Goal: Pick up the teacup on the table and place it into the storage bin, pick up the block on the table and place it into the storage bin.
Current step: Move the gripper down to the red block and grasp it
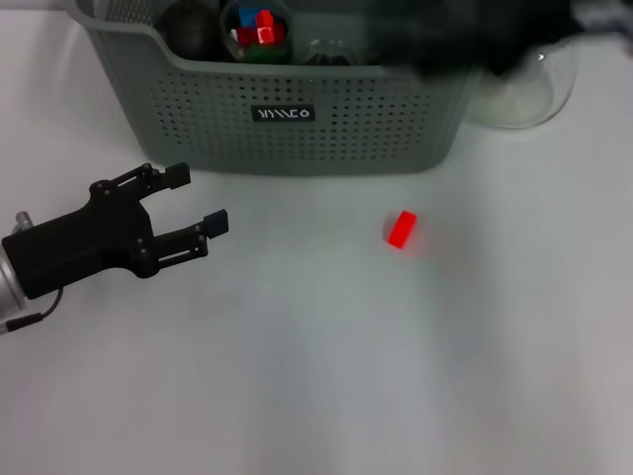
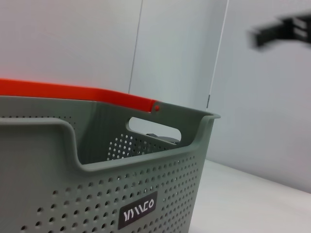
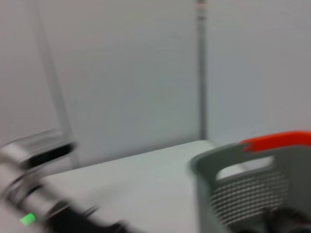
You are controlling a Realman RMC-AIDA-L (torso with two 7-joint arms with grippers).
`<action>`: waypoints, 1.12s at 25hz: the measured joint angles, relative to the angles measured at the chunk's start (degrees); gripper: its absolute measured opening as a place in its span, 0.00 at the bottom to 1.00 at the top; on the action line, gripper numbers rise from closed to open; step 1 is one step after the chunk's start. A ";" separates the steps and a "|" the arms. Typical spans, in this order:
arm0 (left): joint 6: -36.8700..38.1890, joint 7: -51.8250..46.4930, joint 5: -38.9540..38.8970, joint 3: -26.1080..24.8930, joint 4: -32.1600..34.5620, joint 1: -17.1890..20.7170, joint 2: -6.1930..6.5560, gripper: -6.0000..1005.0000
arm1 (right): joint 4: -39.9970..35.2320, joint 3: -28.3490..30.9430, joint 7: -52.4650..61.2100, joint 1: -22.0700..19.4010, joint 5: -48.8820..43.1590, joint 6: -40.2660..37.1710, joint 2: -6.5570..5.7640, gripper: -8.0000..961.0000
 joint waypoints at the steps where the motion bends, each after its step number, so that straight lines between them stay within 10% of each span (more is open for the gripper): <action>1: 0.00 0.00 -0.01 0.01 0.00 -0.06 0.02 0.82 | 0.15 1.25 -1.10 -1.39 0.77 -2.92 -0.12 0.78; 7: -0.13 0.00 0.03 -0.01 -0.05 -0.40 0.10 0.82 | 3.18 2.36 1.67 -2.21 -14.31 -9.73 0.81 0.76; 15: -0.11 -0.10 -0.02 0.06 -0.39 -0.25 -0.07 0.82 | 23.77 -4.98 9.08 13.10 -31.59 -1.17 1.11 0.68; 28: 0.33 -0.05 -0.02 -0.69 -0.43 0.26 -0.18 0.82 | 39.10 -21.64 14.72 20.62 -33.51 17.66 1.48 0.67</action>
